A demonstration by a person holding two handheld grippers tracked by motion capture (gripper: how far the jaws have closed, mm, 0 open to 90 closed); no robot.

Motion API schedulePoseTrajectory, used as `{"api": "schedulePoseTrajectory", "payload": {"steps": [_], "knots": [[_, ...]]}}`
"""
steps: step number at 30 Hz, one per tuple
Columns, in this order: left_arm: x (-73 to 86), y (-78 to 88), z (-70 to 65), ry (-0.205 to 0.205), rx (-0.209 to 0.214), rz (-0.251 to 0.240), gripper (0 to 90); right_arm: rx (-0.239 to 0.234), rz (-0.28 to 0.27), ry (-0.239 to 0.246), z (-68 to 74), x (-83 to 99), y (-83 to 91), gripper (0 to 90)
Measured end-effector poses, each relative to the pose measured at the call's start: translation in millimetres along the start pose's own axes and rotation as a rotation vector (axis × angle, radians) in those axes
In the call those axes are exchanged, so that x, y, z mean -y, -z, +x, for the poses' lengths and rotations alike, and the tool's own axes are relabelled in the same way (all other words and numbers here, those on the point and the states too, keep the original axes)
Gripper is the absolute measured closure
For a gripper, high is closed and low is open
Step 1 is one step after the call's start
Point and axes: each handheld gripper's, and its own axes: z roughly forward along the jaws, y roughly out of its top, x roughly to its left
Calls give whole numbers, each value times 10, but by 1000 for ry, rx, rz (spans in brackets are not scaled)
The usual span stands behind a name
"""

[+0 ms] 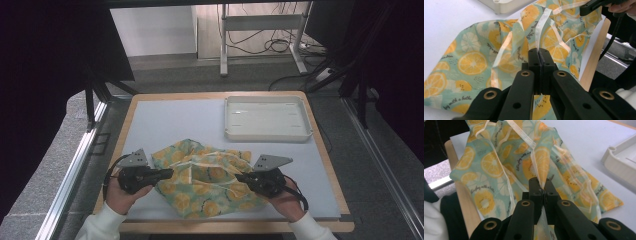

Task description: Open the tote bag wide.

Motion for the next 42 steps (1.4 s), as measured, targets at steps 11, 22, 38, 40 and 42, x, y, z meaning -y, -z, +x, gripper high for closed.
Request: {"api": "schedulePoseTrajectory", "payload": {"steps": [11,22,38,40,42], "knots": [[173,-11,-99,8,37,39,900,-40,29,-26,114,274,30,870],[304,-103,-110,10,49,96,900,-88,73,-42,162,403,-50,870],[428,-238,-9,43,52,161,900,-110,157,-61,171,569,-218,871],[440,-248,-12,44,56,167,900,-110,157,-57,169,573,-216,871],[464,-260,-15,46,59,175,900,-109,158,-61,169,581,-208,871]]}}
